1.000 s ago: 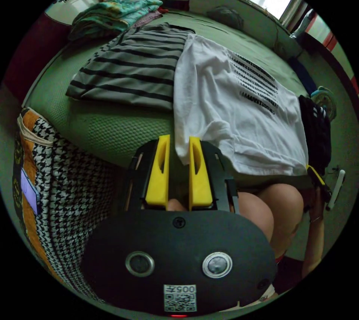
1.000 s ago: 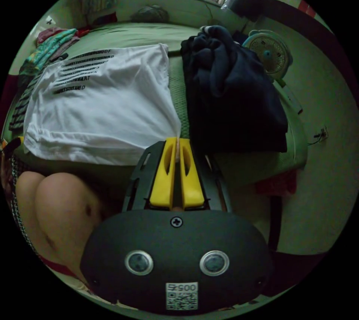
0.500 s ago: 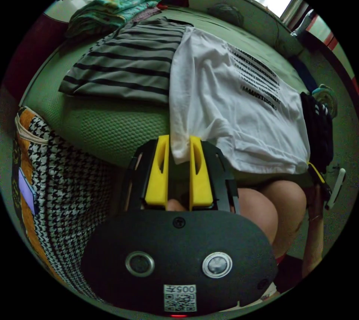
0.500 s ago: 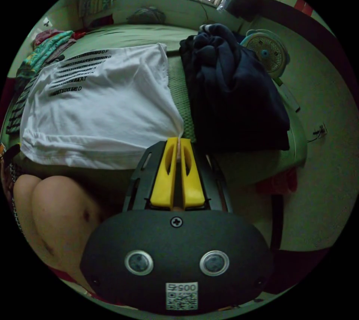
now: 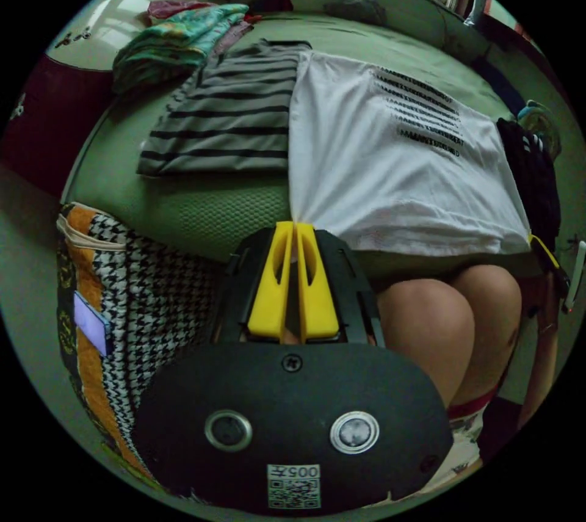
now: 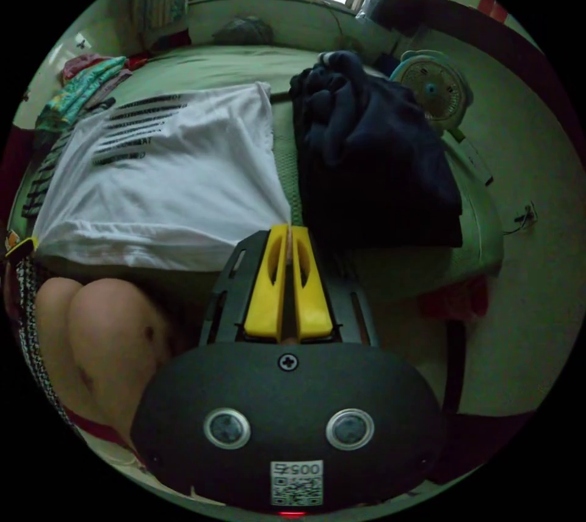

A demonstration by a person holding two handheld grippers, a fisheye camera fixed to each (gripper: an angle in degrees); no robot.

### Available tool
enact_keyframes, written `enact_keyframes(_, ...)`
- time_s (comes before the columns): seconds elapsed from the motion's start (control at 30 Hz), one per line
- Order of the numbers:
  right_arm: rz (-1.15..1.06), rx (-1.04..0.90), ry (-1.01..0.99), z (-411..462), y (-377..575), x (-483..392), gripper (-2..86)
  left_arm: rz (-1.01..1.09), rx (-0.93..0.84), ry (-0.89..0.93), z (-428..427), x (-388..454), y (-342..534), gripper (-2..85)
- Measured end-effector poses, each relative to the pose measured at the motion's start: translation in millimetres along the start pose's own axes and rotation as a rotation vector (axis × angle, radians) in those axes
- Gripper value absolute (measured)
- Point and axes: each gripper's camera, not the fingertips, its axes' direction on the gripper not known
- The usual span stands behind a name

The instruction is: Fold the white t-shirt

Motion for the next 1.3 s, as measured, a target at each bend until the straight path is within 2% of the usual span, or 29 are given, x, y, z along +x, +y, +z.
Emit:
enact_keyframes(0.43,0.054,0.156,-0.048,-147.8,73.4,68.2,-1.7,0.007,0.164,0.088,-168.4,-27.7,94.3,0.1)
enact_keyframes(0.7,0.039,0.145,-0.027,-249.1,126.1,96.3,-1.7,-0.025,0.212,0.140,-280.5,-45.8,173.0,0.1)
enact_keyframes(0.87,0.076,0.181,-0.037,-295.5,156.6,111.1,-1.7,-0.013,0.231,0.147,-323.5,-47.7,208.7,0.1)
enact_keyframes(1.0,0.077,0.237,0.058,-327.4,175.0,113.3,-1.7,-0.030,0.308,0.136,-360.3,-54.6,233.4,0.1)
enact_keyframes(1.3,0.117,0.315,-0.015,-372.8,182.8,131.9,-1.7,-0.058,0.400,0.163,-403.4,-72.3,252.3,0.0)
